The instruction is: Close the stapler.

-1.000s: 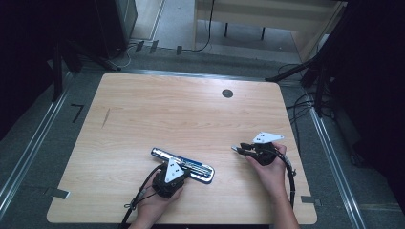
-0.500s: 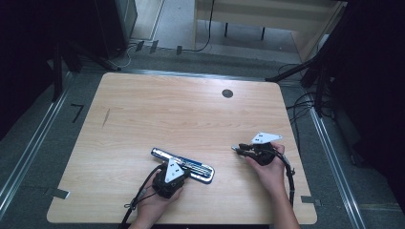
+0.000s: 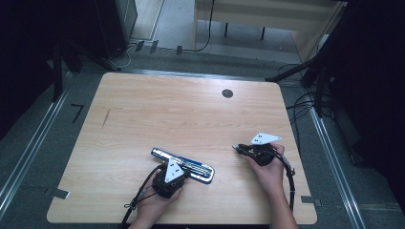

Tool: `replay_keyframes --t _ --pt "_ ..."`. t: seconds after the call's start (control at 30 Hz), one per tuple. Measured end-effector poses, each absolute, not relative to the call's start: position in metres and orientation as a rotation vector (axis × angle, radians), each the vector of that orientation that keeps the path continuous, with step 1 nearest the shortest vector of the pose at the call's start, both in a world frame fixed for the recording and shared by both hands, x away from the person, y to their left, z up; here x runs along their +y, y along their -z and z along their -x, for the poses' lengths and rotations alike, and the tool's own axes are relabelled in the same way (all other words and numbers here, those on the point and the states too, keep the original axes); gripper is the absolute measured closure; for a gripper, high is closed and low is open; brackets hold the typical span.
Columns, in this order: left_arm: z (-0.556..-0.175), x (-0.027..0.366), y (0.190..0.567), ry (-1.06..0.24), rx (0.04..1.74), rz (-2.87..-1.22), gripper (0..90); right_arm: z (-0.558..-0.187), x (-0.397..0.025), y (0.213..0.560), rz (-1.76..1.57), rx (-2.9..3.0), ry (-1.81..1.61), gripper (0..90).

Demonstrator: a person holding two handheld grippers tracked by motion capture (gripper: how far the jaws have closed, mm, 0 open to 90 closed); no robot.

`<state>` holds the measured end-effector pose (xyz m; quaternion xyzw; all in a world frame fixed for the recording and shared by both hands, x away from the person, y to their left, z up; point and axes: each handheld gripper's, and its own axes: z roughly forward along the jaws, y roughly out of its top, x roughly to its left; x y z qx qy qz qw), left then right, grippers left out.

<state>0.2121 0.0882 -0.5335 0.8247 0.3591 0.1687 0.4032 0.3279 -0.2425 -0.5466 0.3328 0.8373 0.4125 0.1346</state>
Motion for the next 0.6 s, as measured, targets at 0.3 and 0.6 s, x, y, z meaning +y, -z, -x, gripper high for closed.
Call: replay_keyframes --t 0.3,0.6 --pt "-0.212 0.088 0.533 -0.427 0.906 -2.084 90.0 -0.320 -0.240 0.534 -0.958 2.400 -1.222 79.8" --pt "-0.212 0.088 0.533 -0.428 0.906 -2.084 90.0 -0.310 -0.236 0.523 -0.930 2.393 -1.241 79.8"
